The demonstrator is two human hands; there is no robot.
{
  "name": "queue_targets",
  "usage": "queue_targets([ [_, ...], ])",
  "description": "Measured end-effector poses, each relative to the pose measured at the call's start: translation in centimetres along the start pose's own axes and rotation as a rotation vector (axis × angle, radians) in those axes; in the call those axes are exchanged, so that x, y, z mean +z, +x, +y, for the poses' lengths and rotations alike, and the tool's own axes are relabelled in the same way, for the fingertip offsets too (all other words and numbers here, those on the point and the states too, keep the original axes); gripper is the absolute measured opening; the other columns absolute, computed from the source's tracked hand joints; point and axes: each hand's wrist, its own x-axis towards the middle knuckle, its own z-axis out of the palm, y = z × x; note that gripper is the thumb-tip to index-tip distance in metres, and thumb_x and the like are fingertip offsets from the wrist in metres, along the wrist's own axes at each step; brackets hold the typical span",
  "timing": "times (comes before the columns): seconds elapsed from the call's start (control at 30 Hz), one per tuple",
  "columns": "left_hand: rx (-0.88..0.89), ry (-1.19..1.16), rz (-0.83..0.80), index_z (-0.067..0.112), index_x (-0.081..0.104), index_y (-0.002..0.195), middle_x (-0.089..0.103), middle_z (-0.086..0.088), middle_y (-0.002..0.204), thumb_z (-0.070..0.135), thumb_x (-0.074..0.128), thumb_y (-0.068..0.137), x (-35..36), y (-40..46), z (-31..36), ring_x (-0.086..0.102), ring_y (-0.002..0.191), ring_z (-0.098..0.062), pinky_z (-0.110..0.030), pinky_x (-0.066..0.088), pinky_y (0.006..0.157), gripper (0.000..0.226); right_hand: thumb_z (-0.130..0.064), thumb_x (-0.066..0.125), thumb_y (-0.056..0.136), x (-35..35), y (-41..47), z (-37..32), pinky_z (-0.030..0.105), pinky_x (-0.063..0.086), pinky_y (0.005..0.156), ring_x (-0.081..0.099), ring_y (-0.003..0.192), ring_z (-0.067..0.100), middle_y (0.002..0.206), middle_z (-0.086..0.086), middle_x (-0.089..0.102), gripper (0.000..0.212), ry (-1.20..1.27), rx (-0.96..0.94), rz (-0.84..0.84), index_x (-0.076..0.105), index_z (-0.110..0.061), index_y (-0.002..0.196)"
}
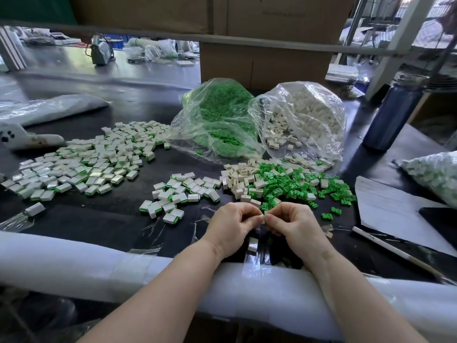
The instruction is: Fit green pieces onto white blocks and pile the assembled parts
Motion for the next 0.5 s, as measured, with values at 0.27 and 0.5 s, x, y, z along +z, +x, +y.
queue_targets([
  [0.27, 0.000, -0.103, 0.019, 0.015, 0.070, 0.099, 0.069, -0.008, 0.084, 0.021, 0.065, 0.085, 0.19, 0.06, 0.23, 0.065, 0.081, -0.025, -0.038, 0.052, 0.082, 0.015, -0.001, 0.069, 0.079, -0.06, -0.23, -0.28, 0.014, 0.048, 0.051, 0.062, 0.053, 0.007, 0.059, 0.002, 0.068, 0.014, 0.184, -0.034, 0.046, 0.066, -0.010, 0.069],
  [0.5, -0.009, -0.087, 0.010, 0.021, 0.065, 0.085, 0.056, 0.010, 0.066, 0.014, 0.062, 0.084, 0.07, 0.08, 0.18, 0.050, 0.061, -0.009, -0.024, 0.044, 0.065, 0.008, -0.001, 0.072, 0.076, -0.14, -0.36, -0.35, 0.016, 0.048, 0.054, 0.061, 0.055, 0.007, 0.060, 0.000, 0.068, 0.020, 0.160, -0.103, 0.005, 0.069, -0.017, 0.064],
])
